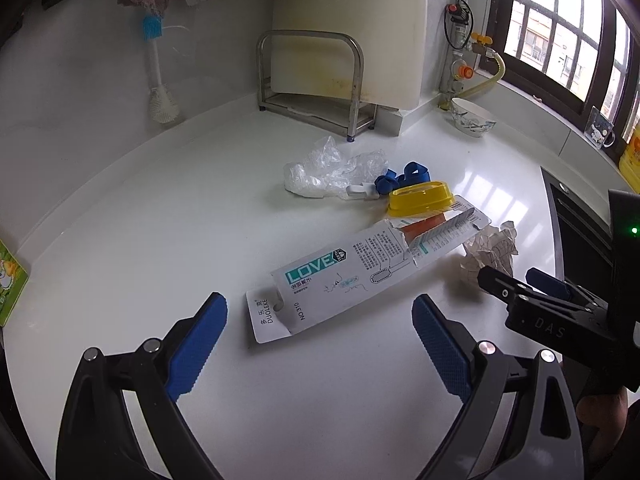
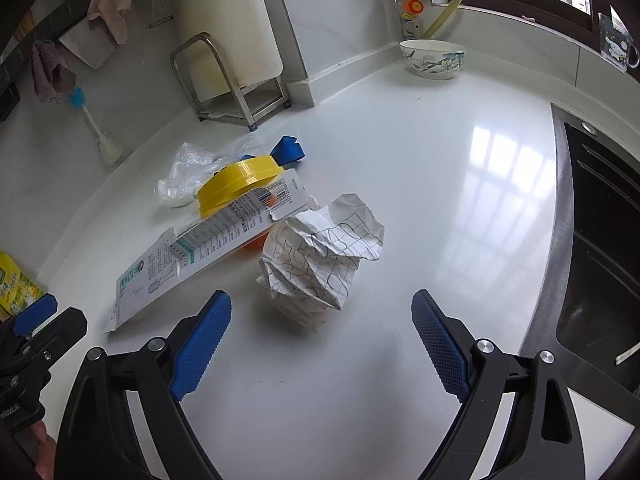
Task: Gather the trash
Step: 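Reach and close the right tool on the crumpled grid-printed paper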
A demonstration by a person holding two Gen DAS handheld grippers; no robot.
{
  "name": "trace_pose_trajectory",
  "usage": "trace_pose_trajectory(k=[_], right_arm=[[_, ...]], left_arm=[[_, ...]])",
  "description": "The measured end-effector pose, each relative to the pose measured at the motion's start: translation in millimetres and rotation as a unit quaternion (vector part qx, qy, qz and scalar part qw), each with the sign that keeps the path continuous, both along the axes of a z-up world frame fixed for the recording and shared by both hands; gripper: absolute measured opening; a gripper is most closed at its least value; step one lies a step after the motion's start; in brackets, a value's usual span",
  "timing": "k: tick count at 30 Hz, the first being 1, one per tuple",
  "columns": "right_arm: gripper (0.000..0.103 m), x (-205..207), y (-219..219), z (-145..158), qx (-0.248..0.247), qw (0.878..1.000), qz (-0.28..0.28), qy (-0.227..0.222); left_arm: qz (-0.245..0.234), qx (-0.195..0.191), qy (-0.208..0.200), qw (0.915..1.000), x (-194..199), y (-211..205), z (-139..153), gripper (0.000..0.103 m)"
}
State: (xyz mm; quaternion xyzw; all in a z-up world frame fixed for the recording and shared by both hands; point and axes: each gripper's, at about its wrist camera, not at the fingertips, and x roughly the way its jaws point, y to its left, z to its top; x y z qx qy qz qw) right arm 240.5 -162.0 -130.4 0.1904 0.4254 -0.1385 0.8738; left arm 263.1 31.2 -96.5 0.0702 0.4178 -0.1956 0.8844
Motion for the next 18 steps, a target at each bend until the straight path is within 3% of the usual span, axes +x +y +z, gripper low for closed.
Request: trace_pose_trajectory(k=[5, 18], right_arm=[[0.087, 12, -4, -10, 0.008, 1.0, -0.014, 0.011], [0.087, 32, -2, -14, -0.034, 0.999, -0.015, 0.013]], left_arm=[[-0.009, -0.004, 0.01, 0.9999, 8, 0, -6, 0.092], [-0.014, -0.008, 0.009, 0.9998, 18, -4, -11, 0.092]])
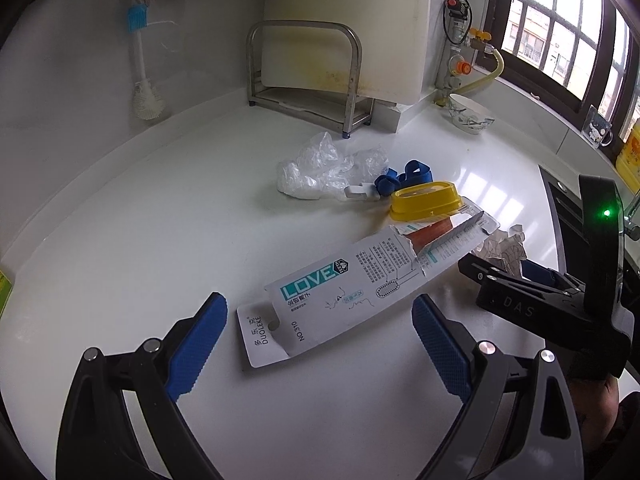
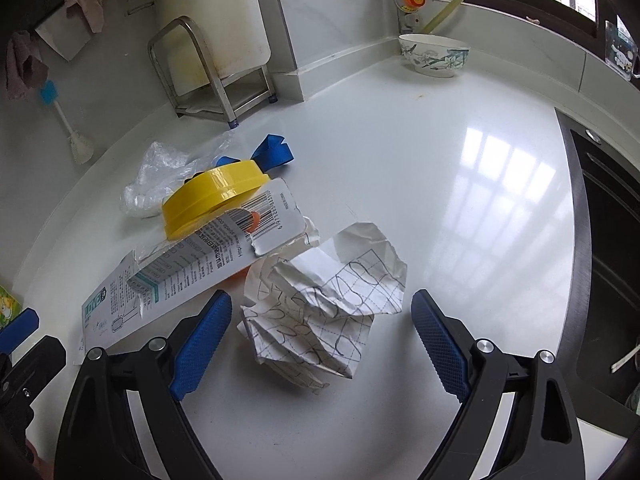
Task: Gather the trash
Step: 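Reach and close the right tool on the crumpled grid-printed paper, then grasp the LOVE toothbrush packet with the left tool while the right tool holds the paper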
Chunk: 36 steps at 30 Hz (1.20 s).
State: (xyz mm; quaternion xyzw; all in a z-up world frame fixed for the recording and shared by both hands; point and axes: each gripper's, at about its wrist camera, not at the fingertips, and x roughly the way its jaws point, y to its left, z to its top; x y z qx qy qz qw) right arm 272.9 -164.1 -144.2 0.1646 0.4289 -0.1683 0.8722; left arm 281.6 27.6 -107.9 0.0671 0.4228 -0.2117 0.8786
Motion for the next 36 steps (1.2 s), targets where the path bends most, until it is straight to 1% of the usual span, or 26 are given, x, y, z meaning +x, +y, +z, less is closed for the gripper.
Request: trace_pose_trajectory(k=[4, 5, 6, 7, 8, 9, 10, 13, 18, 22, 26, 28, 33, 36], right_arm=[[0.086, 0, 1, 1, -0.006, 1.0, 0.007, -0.006], [0.083, -1, 2, 2, -0.006, 1.0, 0.009, -0.009], [0.071, -2, 2, 2, -0.005, 1.0, 0.013, -0.009], [0.062, -2, 2, 1, -0.002, 1.0, 0.017, -0.006], [0.057, -2, 3, 0, 0.002, 1.0, 0.021, -0.004], [0.049, -3, 3, 0, 0.007, 1.0, 0.025, -0.006], [0.047, -4, 3, 0, 0.01, 1.0, 0.027, -0.01], [0.043, -9, 3, 5, 0.009, 0.999, 0.028, -0.015], [0.042, -21, -3, 12, 0.02, 1.0, 0.011, -0.02], [0.042, -35, -8, 14, 0.032, 0.999, -0.006, -0.018], [0.042, -47, -10, 15, 0.04, 0.999, -0.016, -0.015], [0.042, -53, -10, 16, 0.044, 0.999, -0.02, -0.014], [0.042, -72, -7, 20, 0.061, 0.998, -0.03, -0.01], [0.042, -83, -3, 23, 0.062, 0.997, -0.036, -0.004]], left_arm=[[-0.004, 0.002, -0.002, 1.0, 1, -3, -2, 0.092], [-0.005, 0.002, -0.003, 1.0, 1, -4, -3, 0.092], [-0.006, 0.002, -0.002, 1.0, 1, -4, -3, 0.092], [-0.007, 0.001, -0.001, 1.0, 2, -5, -4, 0.092], [-0.007, 0.001, -0.002, 1.0, 2, -5, -5, 0.092], [-0.008, 0.0, -0.002, 1.0, 2, -6, -5, 0.092], [-0.009, 0.0, -0.002, 1.0, 2, -6, -6, 0.092], [-0.011, 0.001, -0.001, 0.9999, 2, -9, -8, 0.092], [-0.024, 0.001, -0.01, 0.9997, 0, -16, -8, 0.092], [-0.051, 0.005, -0.02, 0.9985, 1, -23, -8, 0.092], [-0.079, 0.021, -0.035, 0.9961, 5, -27, -9, 0.092], [-0.094, 0.021, -0.04, 0.9946, 8, -27, -9, 0.092], [-0.15, 0.019, -0.05, 0.9872, 15, -29, -9, 0.092], [-0.198, 0.012, -0.046, 0.979, 18, -32, -11, 0.092]])
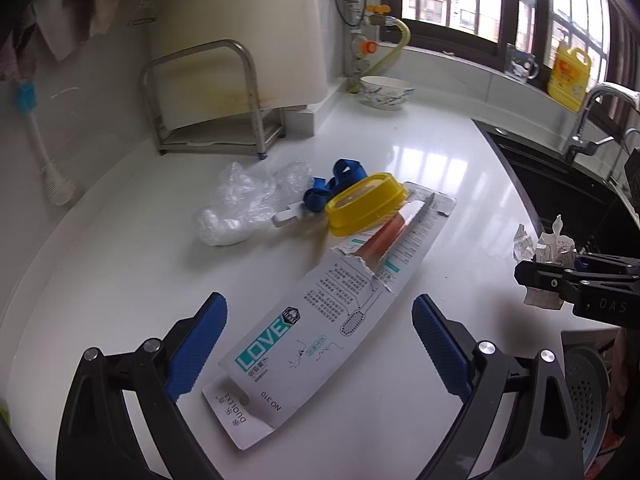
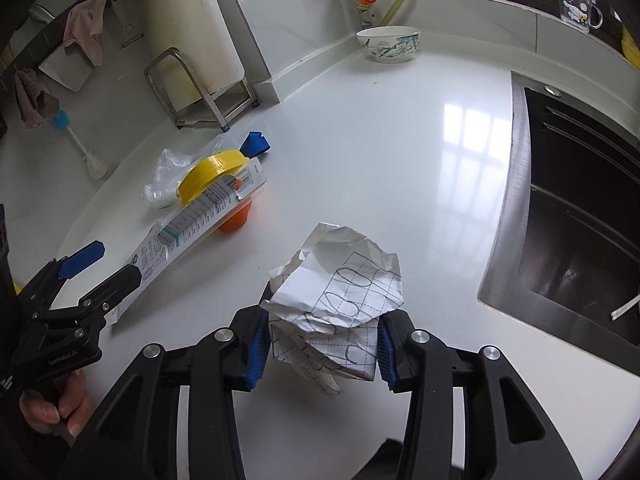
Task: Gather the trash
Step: 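Grasp the LOVE toothbrush packet with the left tool while the right tool holds the paper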
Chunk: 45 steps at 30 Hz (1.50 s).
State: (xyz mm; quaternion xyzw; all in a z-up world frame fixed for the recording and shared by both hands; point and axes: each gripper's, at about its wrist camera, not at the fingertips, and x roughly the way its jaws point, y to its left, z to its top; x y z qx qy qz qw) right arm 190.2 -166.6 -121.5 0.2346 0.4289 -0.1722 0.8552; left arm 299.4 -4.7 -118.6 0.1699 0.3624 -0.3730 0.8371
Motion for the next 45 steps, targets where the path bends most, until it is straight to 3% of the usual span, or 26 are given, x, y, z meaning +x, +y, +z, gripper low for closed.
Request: trace_pose_trajectory(k=[6, 10, 16, 19, 21, 22, 33, 38, 45], right_arm=[[0.042, -16, 10, 5, 0.011, 1.0, -0.011, 0.006], [0.042, -20, 15, 11, 0.013, 1.0, -0.017, 0.005], [0.042, -24, 23, 19, 0.007, 1.0, -0.014, 0.0], [0.042, -27, 24, 20, 0.006, 1.0, -0.015, 0.001], [0.042, -29, 25, 19, 0.012, 1.0, -0.017, 0.001], [0.042, -31, 25, 18, 0.013, 1.0, -0.018, 0.002], [0.042, -40, 24, 20, 0.025, 0.999, -0.017, -0.013], [0.042, -44, 25, 24, 0.03, 0.999, -0.007, -0.023], [0.042, -56, 28, 35, 0.034, 0.999, 0.013, -0.039]], left_arm=[[-0.08, 0.012, 0.004, 0.9967, 3, -9, -9, 0.092], [-0.099, 0.04, -0.013, 0.9942, 5, -17, -19, 0.092], [-0.117, 0.066, 0.007, 0.9909, 11, -28, -36, 0.091], [-0.125, 0.067, 0.009, 0.9898, 10, -32, -39, 0.078], [-0.131, 0.065, 0.013, 0.9892, 8, -33, -37, 0.055], [-0.132, 0.064, 0.016, 0.9891, 7, -33, -37, 0.055], [-0.087, 0.03, 0.025, 0.9954, -21, -18, -6, 0.049], [-0.05, 0.019, 0.038, 0.9978, -41, -3, 9, 0.048], [0.014, 0.018, 0.02, 0.9995, -73, 24, 29, 0.048]])
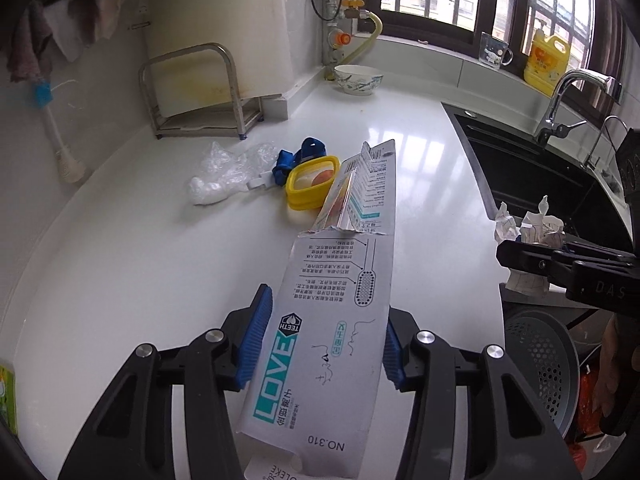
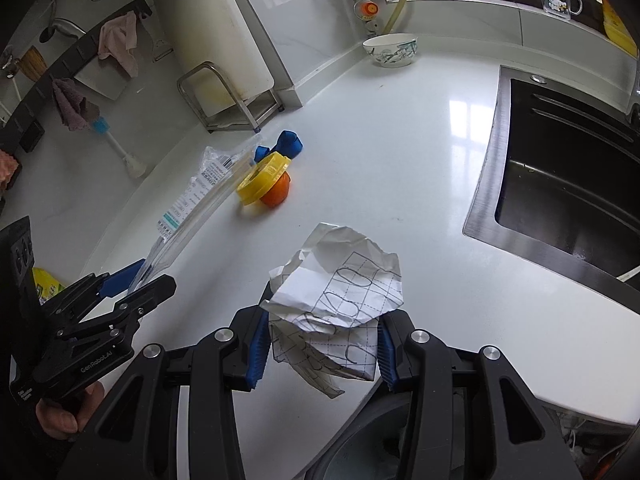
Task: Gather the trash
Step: 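Carry the packet and paper over the grey bin with both tools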
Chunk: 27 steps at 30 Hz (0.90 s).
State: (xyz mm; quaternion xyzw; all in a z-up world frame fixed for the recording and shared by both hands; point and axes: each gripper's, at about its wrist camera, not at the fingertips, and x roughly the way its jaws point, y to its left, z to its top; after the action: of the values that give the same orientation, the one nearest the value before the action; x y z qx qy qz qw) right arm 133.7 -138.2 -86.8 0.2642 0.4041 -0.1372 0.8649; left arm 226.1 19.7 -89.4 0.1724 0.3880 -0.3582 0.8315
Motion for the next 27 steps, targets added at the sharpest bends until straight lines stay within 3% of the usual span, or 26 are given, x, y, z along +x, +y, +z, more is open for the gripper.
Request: trace_pose_trajectory(k=[9, 20, 27], right_arm=[[0.042, -28, 5, 19, -0.006, 0.999, 0.033, -0.009], [0.042, -92, -16, 30, -0.01, 0.996, 0.084, -0.003], [0.042, -143, -34, 20, -0.004, 0.993, 0.116, 0.016]], left_arm=[[0.047, 0.0, -0.022, 0.9986, -51, 8, 28, 0.048], [0.107, 0.001, 0.0, 0.9943, -126, -6, 33, 0.048], [0.129, 0.007, 0.009, 0.9915, -180, -30, 32, 0.048]])
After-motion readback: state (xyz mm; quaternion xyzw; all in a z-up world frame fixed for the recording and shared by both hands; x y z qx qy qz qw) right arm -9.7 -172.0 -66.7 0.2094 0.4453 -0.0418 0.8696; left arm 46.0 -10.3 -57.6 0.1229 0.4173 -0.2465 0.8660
